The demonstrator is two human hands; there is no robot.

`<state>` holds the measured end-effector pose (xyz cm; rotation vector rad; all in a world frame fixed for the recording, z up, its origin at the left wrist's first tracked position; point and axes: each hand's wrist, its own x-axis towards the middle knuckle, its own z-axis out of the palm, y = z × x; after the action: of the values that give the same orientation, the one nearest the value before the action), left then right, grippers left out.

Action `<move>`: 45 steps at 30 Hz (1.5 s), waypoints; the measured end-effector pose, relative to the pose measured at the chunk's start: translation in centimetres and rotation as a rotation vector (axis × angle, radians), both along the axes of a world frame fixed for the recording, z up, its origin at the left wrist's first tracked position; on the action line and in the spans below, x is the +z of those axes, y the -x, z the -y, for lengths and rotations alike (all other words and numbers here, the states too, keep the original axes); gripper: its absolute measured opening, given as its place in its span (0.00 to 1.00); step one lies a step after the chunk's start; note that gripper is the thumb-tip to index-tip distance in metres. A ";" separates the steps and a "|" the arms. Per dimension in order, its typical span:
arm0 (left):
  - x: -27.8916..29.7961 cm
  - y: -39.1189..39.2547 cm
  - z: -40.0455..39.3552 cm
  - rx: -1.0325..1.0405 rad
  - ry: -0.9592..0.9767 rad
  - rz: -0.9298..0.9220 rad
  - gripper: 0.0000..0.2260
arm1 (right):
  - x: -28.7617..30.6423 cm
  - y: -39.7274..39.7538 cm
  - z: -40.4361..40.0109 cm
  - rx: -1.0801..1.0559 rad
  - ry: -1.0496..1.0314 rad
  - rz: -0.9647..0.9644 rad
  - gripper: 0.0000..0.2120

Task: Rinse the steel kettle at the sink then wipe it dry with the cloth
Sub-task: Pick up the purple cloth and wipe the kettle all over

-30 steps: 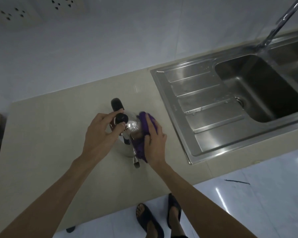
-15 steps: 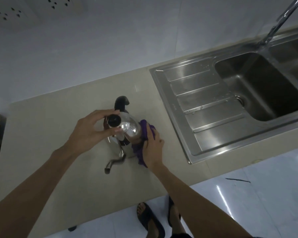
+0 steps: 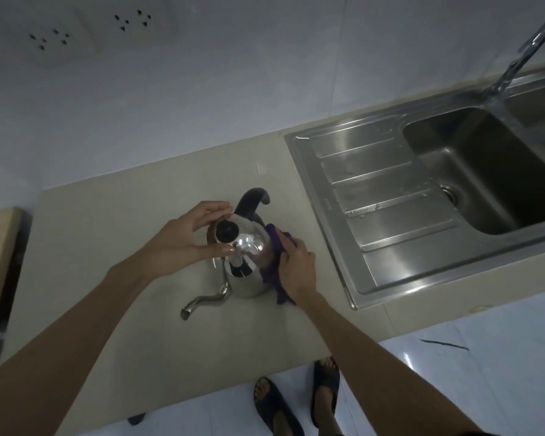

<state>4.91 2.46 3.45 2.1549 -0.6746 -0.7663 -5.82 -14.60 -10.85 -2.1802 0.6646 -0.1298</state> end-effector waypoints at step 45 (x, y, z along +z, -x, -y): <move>0.3 -1.9 0.2 -0.085 -0.153 -0.011 0.39 | 2.0 -0.7 0.8 -0.390 -0.508 -0.029 0.18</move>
<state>6.81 2.27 3.76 2.2696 -0.7262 -0.9004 -5.07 -15.37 -8.81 -1.5546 1.0122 -0.1171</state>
